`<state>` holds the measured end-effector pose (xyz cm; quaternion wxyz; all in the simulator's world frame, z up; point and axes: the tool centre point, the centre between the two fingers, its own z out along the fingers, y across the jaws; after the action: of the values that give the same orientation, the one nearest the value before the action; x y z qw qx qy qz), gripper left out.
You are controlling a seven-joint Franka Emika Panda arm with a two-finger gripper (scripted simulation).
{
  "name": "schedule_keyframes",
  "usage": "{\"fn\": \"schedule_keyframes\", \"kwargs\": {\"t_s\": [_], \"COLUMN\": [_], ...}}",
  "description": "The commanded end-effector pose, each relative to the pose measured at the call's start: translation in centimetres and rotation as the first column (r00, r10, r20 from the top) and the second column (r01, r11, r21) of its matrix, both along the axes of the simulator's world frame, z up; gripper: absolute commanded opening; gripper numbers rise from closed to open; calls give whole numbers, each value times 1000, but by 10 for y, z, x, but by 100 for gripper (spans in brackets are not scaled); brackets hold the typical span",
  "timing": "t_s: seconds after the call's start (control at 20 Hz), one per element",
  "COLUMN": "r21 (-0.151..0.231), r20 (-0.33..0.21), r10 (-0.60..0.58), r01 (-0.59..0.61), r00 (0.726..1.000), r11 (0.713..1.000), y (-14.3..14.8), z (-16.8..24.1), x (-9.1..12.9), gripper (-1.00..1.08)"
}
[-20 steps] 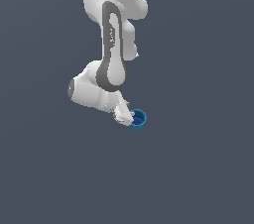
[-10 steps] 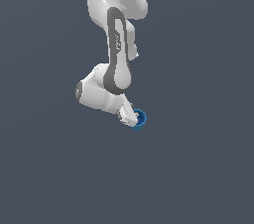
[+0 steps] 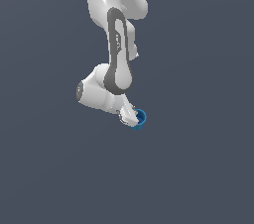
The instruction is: Pick up the object and move it to a goal position.
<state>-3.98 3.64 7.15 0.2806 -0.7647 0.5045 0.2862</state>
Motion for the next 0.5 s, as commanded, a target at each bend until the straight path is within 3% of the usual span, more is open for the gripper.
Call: {"fn": "schedule_keyframes", "kwargs": {"t_s": [0.0, 0.45], "r21": [1, 0], "r20": [-1, -1], "r10": [1, 0], "r01": [-1, 0], "r00": [1000, 1000], "r11": [1000, 1000], "y": [1, -25], "z": [-1, 6], "x": [-1, 0], "gripper": [-100, -100]}}
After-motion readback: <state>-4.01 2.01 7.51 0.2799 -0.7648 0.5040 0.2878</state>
